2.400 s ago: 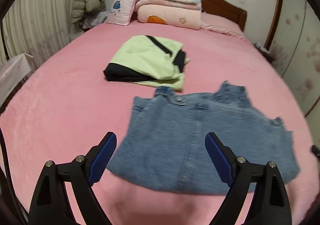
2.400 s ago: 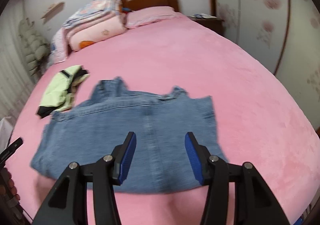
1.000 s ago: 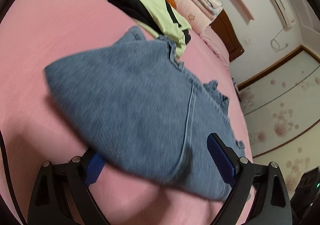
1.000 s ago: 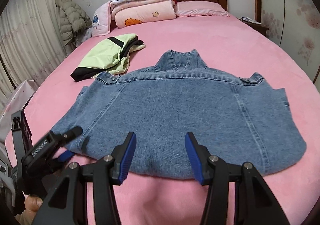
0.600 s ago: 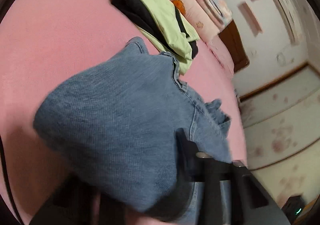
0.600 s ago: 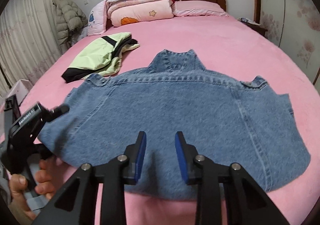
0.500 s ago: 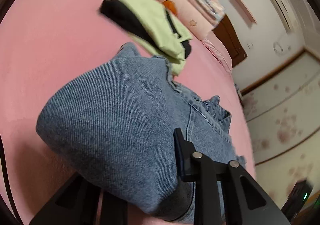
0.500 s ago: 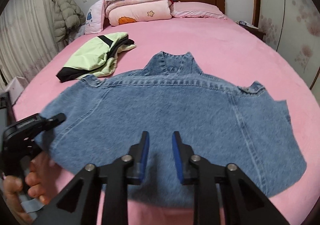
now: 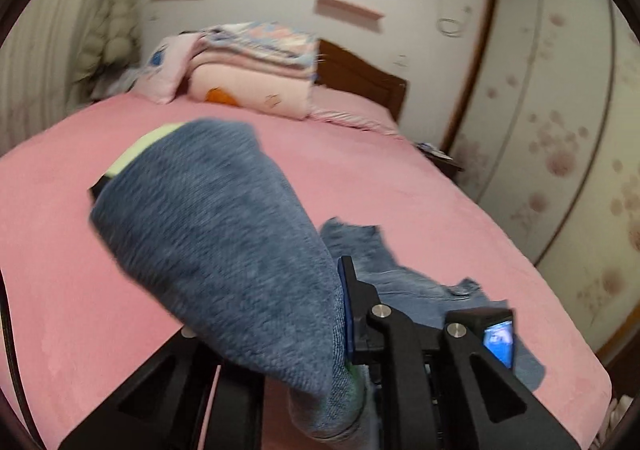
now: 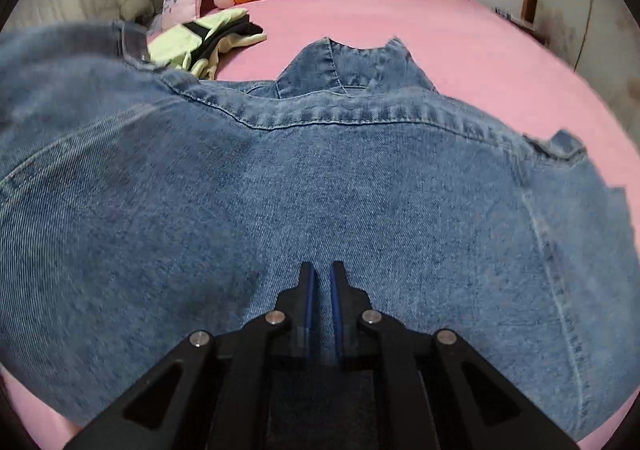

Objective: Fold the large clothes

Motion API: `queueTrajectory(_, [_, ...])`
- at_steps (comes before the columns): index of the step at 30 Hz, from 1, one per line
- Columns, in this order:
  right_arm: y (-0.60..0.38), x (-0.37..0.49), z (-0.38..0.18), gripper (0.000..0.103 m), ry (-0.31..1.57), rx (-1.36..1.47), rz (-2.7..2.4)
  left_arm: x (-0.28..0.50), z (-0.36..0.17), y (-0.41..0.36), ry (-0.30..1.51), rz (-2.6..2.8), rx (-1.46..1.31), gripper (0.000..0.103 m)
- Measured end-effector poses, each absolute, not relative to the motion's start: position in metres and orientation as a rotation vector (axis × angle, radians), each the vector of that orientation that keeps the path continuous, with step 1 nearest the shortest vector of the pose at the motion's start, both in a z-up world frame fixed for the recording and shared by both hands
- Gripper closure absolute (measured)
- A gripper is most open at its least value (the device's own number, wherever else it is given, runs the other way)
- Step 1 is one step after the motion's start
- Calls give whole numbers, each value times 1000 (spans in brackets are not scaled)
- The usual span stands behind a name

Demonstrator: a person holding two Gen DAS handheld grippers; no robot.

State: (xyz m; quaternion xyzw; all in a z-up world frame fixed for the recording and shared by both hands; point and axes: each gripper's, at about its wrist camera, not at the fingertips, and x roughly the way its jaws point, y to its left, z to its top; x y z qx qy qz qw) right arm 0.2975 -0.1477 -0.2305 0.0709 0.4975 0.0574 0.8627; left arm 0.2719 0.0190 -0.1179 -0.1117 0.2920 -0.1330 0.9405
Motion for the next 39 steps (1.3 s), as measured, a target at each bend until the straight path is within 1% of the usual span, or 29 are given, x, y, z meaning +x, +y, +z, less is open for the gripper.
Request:
queueTrajectory(3, [-176, 292, -221, 98, 1050, 320, 192, 273, -101, -13, 579, -325, -193, 91])
queueTrajectory(8, [-237, 254, -177, 98, 943, 378, 109, 272, -95, -75, 594, -424, -107, 91])
queueTrajectory(13, [-298, 211, -169, 98, 941, 323, -55, 269, -123, -137, 643, -488, -56, 91])
queueTrajectory(18, [-339, 176, -174, 98, 981, 337, -131, 268, -165, -192, 751, -535, -9, 91])
queueTrajectory(20, [-347, 170, -175, 98, 986, 345, -142, 258, -178, -212, 767, -541, 29, 91])
queueTrajectory(23, [-355, 159, -172, 98, 979, 355, -148, 245, -181, -226, 770, -556, 62, 91])
queueTrajectory(26, [-359, 159, -171, 98, 965, 362, -155, 232, -174, -232, 733, -586, 94, 91])
queueTrajectory(29, [-363, 158, -171, 97, 962, 380, -156, 220, -182, -242, 711, -604, 196, 91])
queueTrajectory(33, [-365, 162, -173, 97, 972, 383, -147, 221, -217, -256, 819, -622, 304, 90])
queueTrajectory(35, [-363, 161, -171, 97, 975, 374, -149, 220, -220, -257, 826, -635, 304, 89])
queueTrajectory(37, [-366, 161, -168, 97, 975, 370, -158, 222, -218, -257, 839, -664, 292, 84])
queueTrajectory(38, [-368, 160, -166, 97, 973, 373, -163, 223, -217, -257, 845, -677, 285, 79])
queueTrajectory(39, [-370, 158, -164, 97, 973, 379, -165, 224, -215, -255, 854, -700, 273, 71])
